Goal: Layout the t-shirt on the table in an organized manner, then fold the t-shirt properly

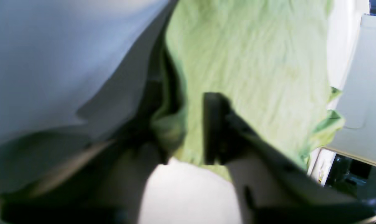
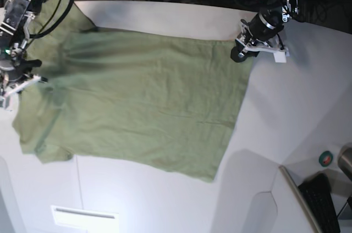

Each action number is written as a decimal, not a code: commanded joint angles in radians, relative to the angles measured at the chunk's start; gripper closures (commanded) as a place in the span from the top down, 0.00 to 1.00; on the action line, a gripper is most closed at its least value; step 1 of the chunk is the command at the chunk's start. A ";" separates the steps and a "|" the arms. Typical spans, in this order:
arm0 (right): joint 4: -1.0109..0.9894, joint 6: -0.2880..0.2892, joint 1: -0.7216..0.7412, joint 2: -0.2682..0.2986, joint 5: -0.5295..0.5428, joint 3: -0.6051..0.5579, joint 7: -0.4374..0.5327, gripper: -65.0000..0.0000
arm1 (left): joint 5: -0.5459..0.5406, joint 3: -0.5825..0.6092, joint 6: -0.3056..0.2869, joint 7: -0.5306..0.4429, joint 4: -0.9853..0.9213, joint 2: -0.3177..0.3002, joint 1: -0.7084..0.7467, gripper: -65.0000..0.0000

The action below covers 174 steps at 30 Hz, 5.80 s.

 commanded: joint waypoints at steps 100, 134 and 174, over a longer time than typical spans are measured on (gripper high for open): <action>-0.015 -0.128 -0.125 0.244 0.772 0.358 -0.633 0.56 | 0.015 0.042 0.006 0.057 0.166 0.014 0.002 0.00; -0.335 0.068 -0.087 0.217 0.764 0.170 -0.477 0.57 | 0.015 0.033 0.006 0.056 0.171 0.014 0.004 0.00; -0.187 0.060 -0.076 0.266 0.760 0.156 -0.512 0.00 | 0.024 0.171 0.006 0.057 0.277 -0.067 -0.019 0.00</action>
